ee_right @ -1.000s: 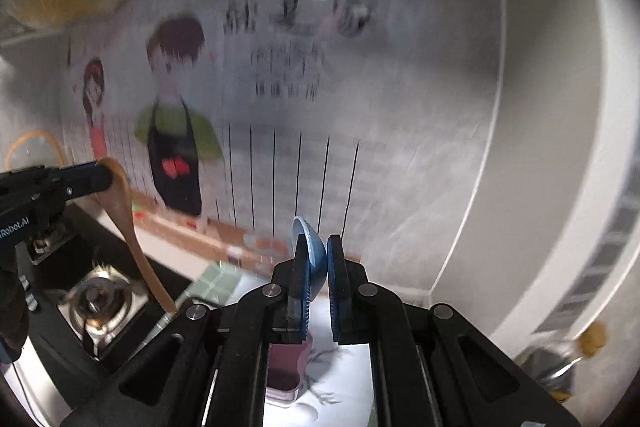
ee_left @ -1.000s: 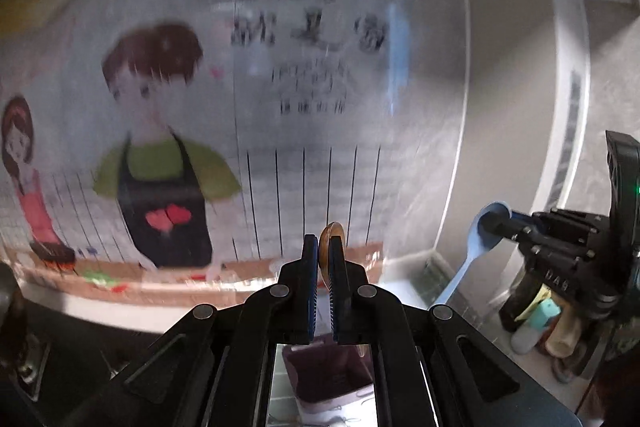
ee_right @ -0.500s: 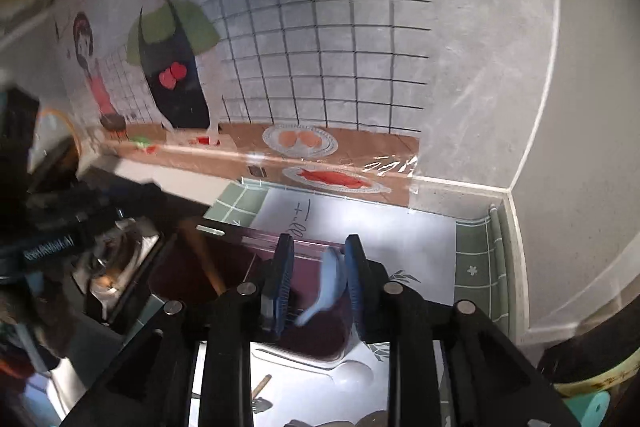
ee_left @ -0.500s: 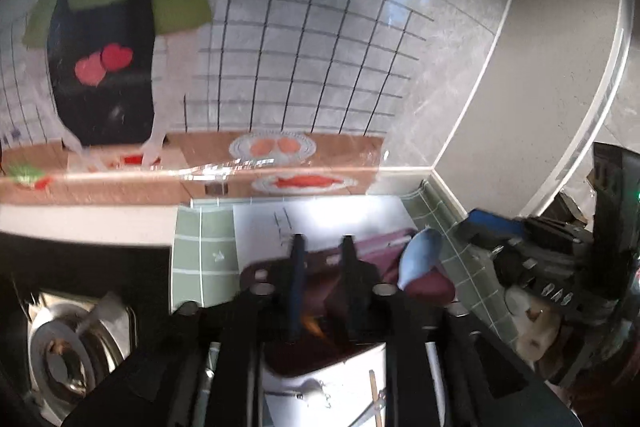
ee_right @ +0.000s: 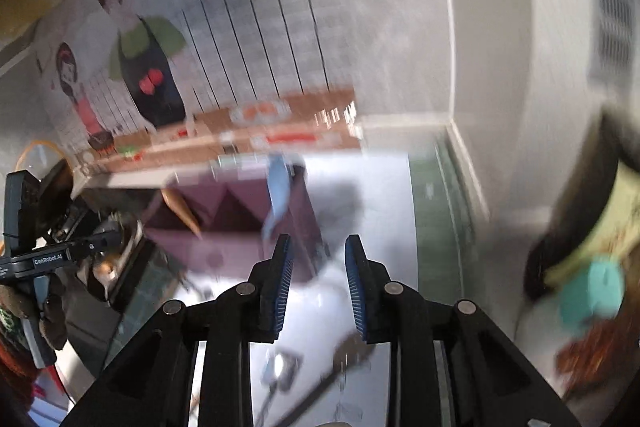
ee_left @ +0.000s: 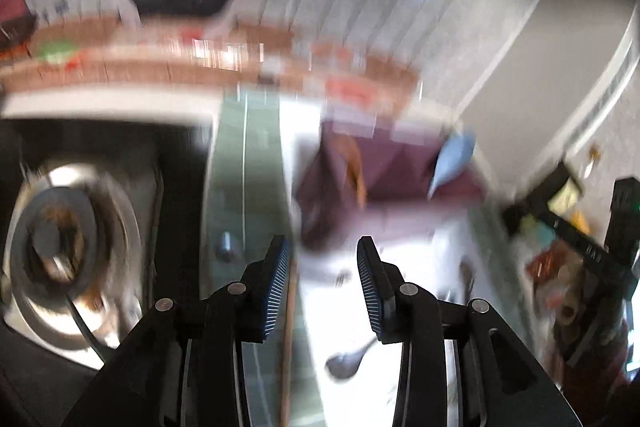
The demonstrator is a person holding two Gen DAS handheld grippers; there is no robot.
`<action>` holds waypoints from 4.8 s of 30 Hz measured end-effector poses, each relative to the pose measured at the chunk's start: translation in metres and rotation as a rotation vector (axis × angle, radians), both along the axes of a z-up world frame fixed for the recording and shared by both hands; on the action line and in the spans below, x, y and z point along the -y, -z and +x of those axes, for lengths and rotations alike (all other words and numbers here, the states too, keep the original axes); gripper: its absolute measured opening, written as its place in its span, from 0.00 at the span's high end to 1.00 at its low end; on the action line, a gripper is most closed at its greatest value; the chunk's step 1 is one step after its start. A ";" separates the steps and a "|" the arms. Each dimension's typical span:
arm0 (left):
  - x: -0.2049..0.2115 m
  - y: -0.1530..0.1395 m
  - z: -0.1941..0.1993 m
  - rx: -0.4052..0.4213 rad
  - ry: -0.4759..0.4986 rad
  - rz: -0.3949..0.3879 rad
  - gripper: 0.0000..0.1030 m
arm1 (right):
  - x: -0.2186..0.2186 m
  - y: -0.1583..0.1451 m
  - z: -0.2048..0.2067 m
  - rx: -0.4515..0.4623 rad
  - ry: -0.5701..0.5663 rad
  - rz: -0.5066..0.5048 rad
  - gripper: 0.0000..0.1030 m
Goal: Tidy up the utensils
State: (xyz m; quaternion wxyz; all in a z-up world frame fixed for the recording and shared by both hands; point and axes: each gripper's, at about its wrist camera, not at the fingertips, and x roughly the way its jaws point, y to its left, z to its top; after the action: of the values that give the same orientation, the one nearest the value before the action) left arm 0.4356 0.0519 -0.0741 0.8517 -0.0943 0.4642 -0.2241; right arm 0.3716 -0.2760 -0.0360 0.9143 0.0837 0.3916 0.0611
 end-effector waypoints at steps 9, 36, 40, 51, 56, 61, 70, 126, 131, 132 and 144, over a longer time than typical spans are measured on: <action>0.035 0.040 0.018 -0.024 0.151 0.113 0.64 | -0.001 0.061 -0.042 -0.150 0.024 0.009 0.75; 0.029 0.073 -0.051 -0.178 0.140 0.111 0.64 | -0.032 0.078 -0.059 -0.200 -0.076 -0.024 0.75; 0.031 0.074 -0.083 -0.186 0.111 0.076 0.64 | -0.055 0.089 -0.046 -0.228 -0.098 -0.052 0.75; 0.008 0.059 -0.121 -0.095 -0.123 0.066 0.60 | -0.069 0.103 -0.025 -0.262 -0.009 -0.075 0.73; 0.007 0.042 -0.123 -0.003 -0.170 0.130 0.60 | -0.089 0.101 -0.020 -0.243 0.002 -0.154 0.64; 0.028 0.034 -0.112 0.035 -0.098 0.135 0.59 | -0.101 0.103 -0.018 -0.230 -0.015 -0.230 0.57; 0.073 0.045 -0.066 0.032 0.084 0.283 0.60 | -0.054 0.086 -0.042 -0.171 -0.008 -0.099 0.71; 0.023 -0.214 -0.122 0.516 -0.109 -0.105 0.78 | -0.059 -0.155 -0.062 0.431 -0.134 -0.053 0.96; 0.016 -0.228 -0.110 0.535 -0.127 -0.114 0.78 | -0.058 -0.168 -0.056 0.442 -0.151 -0.111 0.96; 0.014 -0.221 -0.107 0.517 -0.132 -0.112 0.78 | -0.057 -0.159 -0.055 0.421 -0.155 -0.117 0.96; -0.014 -0.120 -0.107 0.270 -0.219 -0.111 0.78 | -0.112 0.033 -0.052 -0.087 -0.468 -0.123 0.80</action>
State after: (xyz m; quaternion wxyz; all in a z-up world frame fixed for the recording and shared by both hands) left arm 0.3290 0.0655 0.0455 0.9191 -0.1601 0.3196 -0.1658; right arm 0.3199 -0.1641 -0.0692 0.8608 -0.0627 0.4425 0.2435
